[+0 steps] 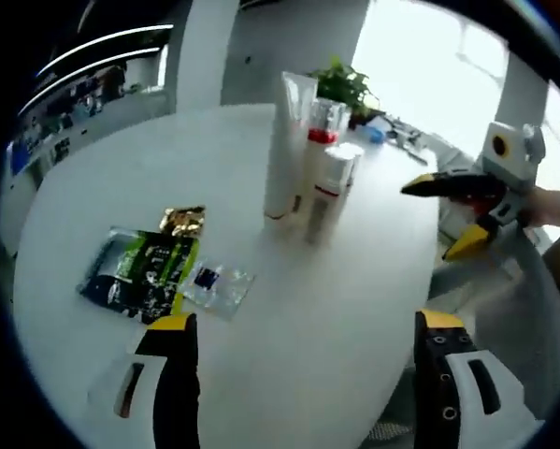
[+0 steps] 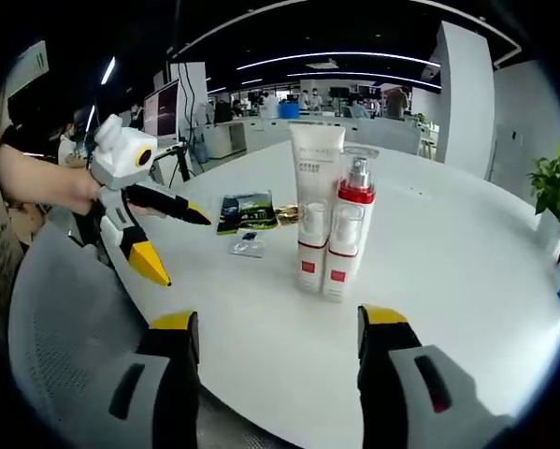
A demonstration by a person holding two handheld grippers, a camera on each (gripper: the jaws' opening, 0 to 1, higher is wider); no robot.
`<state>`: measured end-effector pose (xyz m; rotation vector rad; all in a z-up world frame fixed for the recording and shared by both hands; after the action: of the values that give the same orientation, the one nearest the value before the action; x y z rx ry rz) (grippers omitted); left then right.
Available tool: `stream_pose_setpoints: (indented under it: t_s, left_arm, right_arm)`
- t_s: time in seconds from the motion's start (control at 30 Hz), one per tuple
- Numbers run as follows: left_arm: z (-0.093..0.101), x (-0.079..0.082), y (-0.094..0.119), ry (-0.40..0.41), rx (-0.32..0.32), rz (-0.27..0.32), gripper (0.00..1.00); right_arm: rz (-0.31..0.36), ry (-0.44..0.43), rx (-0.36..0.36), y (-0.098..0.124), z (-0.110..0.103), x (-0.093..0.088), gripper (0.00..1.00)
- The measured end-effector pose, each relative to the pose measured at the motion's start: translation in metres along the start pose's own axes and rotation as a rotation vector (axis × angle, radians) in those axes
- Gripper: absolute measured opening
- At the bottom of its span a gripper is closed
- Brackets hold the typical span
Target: Arrange the skincare products in the storage area until every visible bottle or jar stands upright without overlapping.
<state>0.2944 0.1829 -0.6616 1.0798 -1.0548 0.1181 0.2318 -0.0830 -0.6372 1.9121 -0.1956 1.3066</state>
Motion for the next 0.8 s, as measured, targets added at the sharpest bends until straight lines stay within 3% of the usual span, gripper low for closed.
stream_pose_setpoints:
  t_s: [0.4,0.8]
  left_arm:
    - [-0.013,-0.026,0.044,0.103,0.127,0.010,0.97]
    - [-0.019,-0.039,0.061,0.178,0.214,0.026,0.97]
  right_arm:
    - [0.019,-0.004,0.010,0.001,-0.001,0.001,0.68]
    - [0.019,0.003,0.020,0.001,-0.002,0.000,0.68]
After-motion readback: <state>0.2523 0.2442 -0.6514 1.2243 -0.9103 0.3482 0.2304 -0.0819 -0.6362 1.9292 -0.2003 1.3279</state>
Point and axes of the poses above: the point that each gripper's makers call its tool centre point, and the gripper's own axes: y roughly backward along the fingers, z roughly to its right, x roughly out of its top, the point moved 10 cm from there along y, roughly backward along the fingers, and after that the axes turned 14 degrees about x, right-handed, at the moved point
